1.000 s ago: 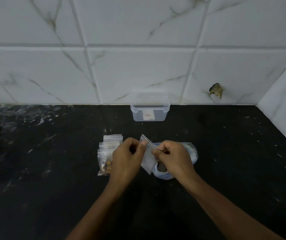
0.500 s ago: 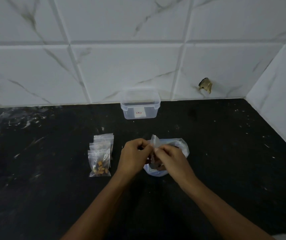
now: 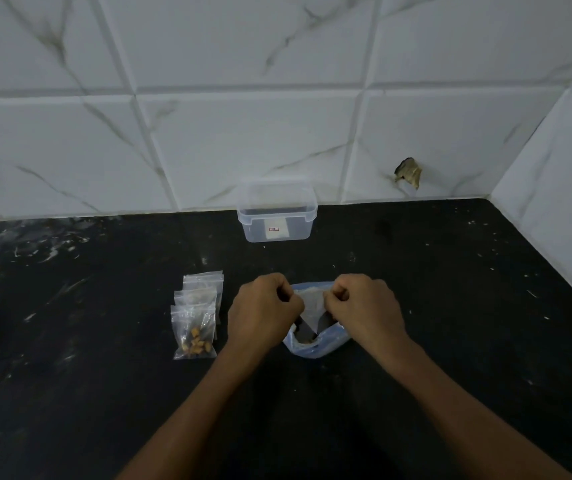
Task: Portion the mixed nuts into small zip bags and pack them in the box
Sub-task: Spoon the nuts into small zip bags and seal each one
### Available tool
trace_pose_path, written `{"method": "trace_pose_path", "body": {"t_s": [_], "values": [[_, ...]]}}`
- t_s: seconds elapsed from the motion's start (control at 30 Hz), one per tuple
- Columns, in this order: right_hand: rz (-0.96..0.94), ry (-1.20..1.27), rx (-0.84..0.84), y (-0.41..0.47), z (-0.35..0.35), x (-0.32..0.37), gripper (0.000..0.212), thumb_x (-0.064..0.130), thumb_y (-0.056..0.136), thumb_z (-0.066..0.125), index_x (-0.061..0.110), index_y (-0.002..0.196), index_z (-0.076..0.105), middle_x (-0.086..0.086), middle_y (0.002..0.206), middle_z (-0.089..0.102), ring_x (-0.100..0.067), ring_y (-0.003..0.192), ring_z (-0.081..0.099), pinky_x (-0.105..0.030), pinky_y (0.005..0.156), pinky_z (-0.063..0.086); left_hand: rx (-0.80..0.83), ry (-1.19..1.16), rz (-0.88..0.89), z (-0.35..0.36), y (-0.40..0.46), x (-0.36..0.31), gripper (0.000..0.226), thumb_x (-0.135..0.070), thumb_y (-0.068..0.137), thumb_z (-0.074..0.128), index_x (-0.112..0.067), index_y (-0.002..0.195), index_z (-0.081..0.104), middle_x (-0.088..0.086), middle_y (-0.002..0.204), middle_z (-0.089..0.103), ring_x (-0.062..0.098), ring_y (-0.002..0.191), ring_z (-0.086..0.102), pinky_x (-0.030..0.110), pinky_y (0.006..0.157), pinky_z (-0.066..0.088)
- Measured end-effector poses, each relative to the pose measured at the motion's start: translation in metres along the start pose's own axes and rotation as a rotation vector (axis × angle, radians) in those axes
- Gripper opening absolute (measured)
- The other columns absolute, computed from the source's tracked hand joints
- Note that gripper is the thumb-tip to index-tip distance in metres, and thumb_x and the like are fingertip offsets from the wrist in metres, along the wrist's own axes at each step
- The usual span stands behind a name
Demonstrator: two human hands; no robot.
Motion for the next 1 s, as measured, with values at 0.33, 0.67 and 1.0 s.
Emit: {"method": "trace_pose_path", "body": {"t_s": [0.33,0.67,1.0], "values": [[-0.060,0.080,0.090,0.018,-0.016,0.009,0.022,0.029,0.090,0.062,0.019,0.069,0.062,0.000,0.064,0.064,-0.010,0.057,0.064,-0.030,0.061,0.056,0.295,-0.081,0.347,0.028,-0.003,-0.028,0.106,-0.037,0.069,0.086,-0.023,0.153,0.023,-0.006,0.155,0.034,0.008,0.141,0.032,0.029,0.116,0.029],[0.040,0.336,0.206,0.029,-0.016,0.006,0.020,0.027,0.088,0.063,0.014,0.074,0.065,0.001,0.058,0.065,-0.005,0.046,0.062,-0.020,0.052,0.047,0.069,-0.187,0.463,0.011,0.002,-0.030,0.078,-0.059,0.067,0.072,-0.025,0.134,0.050,-0.010,0.126,0.056,0.006,0.116,0.054,0.031,0.099,0.048],[0.168,-0.139,0.218,0.010,0.004,-0.041,0.036,0.056,0.088,0.053,0.021,0.094,0.057,0.002,0.084,0.062,-0.015,0.075,0.061,-0.033,0.067,0.051,0.015,-0.465,0.292,-0.007,0.004,0.009,0.061,-0.046,0.068,0.081,-0.029,0.121,0.056,-0.021,0.113,0.063,0.001,0.108,0.060,0.011,0.084,0.047]]}}
Point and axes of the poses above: each hand's wrist, its own y-axis towards the middle knuckle, its own z-axis out of the palm, x = y × z, the point moved 8 cm from there along y, towards the middle knuckle
